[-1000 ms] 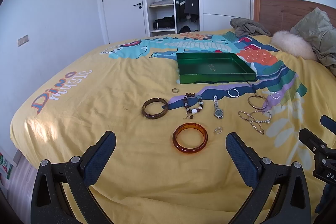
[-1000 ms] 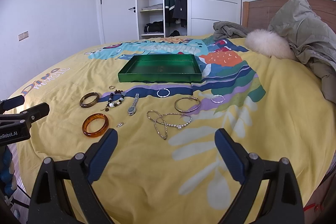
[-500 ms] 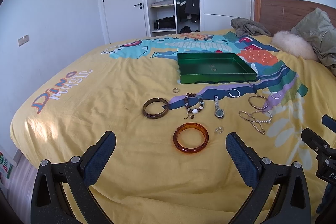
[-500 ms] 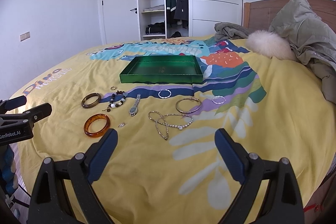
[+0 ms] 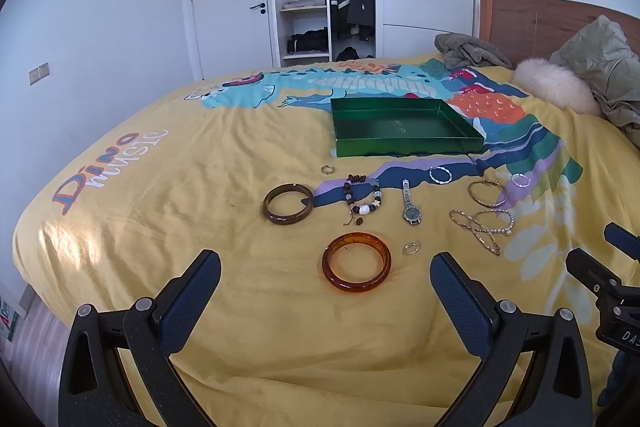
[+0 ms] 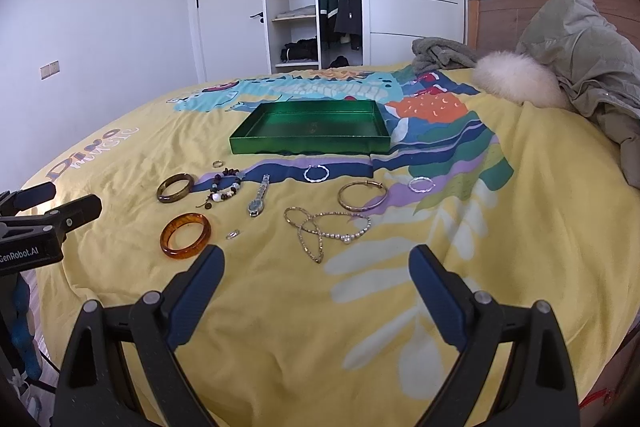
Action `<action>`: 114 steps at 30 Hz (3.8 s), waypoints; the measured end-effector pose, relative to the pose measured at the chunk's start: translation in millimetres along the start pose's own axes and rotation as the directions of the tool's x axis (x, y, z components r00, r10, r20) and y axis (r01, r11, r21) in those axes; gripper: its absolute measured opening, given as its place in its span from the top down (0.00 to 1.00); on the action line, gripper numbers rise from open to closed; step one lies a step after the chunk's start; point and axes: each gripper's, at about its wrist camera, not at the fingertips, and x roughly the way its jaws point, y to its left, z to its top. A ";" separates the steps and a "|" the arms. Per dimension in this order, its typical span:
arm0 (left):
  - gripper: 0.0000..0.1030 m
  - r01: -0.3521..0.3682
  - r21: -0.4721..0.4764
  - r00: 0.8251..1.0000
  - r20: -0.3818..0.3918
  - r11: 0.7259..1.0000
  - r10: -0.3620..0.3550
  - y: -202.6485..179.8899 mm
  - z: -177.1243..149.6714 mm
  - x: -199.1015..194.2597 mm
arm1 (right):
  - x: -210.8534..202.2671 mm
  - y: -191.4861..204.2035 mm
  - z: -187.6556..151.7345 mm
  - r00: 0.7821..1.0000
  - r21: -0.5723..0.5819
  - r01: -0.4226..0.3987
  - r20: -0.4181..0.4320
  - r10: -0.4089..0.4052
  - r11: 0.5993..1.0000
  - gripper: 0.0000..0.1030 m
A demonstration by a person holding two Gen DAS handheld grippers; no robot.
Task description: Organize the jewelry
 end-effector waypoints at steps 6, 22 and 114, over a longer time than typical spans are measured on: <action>0.00 -0.005 -0.013 1.000 -0.024 1.000 0.005 -5.1 1.4 3.5 | 5.9 -4.3 -3.9 1.000 0.002 -0.021 -0.019 0.021 1.000 0.09; 0.00 -0.056 -0.023 0.997 -0.062 0.998 0.054 -21.1 -8.3 -4.9 | -1.5 -27.5 -2.6 0.996 -0.041 -0.088 -0.017 0.088 0.995 0.09; 0.59 0.274 0.027 0.876 -0.420 0.961 -0.237 -44.1 -12.5 177.7 | 201.3 -15.1 12.6 0.884 -0.061 -0.277 -0.407 0.229 0.959 0.54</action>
